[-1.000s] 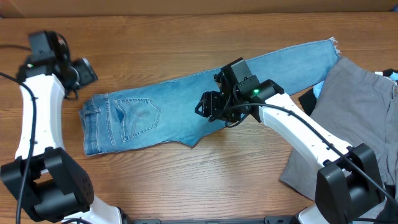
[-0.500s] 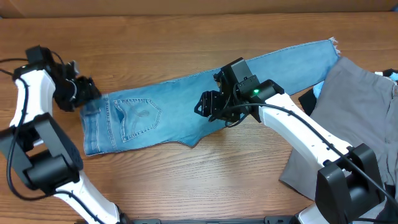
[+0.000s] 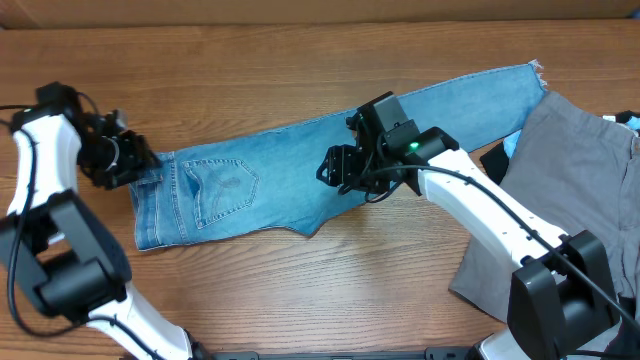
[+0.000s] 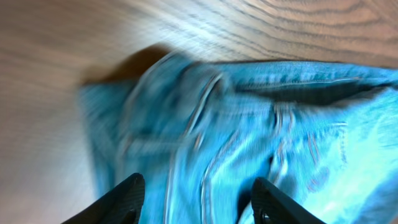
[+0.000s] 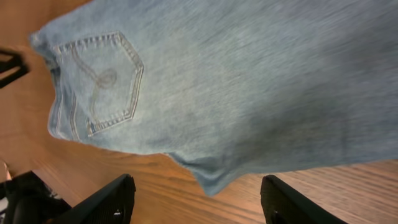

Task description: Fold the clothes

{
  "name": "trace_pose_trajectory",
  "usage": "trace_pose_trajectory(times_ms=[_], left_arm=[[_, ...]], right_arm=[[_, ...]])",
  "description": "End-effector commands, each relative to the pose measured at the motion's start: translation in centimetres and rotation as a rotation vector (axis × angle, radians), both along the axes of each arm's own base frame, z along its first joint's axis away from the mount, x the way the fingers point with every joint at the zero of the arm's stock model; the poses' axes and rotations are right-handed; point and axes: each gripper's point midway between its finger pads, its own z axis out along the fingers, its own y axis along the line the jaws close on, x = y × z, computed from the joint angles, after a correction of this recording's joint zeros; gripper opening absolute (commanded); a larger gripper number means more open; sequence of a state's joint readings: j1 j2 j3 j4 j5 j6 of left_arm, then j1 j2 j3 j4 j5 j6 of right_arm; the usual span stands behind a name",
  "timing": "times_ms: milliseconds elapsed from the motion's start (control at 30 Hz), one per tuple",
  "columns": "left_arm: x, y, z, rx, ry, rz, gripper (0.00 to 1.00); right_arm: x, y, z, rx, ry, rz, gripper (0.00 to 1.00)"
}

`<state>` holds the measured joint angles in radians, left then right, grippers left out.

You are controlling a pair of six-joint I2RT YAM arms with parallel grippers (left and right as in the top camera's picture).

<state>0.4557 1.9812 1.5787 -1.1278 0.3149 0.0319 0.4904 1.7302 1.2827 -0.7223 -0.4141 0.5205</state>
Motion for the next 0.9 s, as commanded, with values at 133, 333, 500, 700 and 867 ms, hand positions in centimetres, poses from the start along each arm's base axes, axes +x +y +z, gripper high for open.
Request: trace_pose_trajectory(times_ms=[133, 333, 500, 700, 867], left_arm=[[-3.4, 1.9, 3.5, 0.07, 0.049, 0.151, 0.82], [-5.2, 1.1, -0.8, 0.052, 0.109, 0.157, 1.0], [-6.8, 0.5, -4.7, 0.057, 0.132, 0.156, 0.96], [-8.2, 0.5, -7.8, 0.09, 0.146, 0.182, 0.68], [-10.6, 3.8, -9.5, 0.305, 0.24, 0.319, 0.25]], right_arm=[[3.5, -4.3, 1.0, 0.0, -0.047, -0.107, 0.68], [4.8, -8.0, 1.1, 0.019, -0.029, -0.173, 0.68], [5.6, -11.2, 0.8, 0.005, -0.016, -0.236, 0.68], [6.6, -14.4, 0.8, 0.004, -0.015, -0.32, 0.68], [7.0, -16.2, 0.8, 0.003, -0.011, -0.365, 0.67]])
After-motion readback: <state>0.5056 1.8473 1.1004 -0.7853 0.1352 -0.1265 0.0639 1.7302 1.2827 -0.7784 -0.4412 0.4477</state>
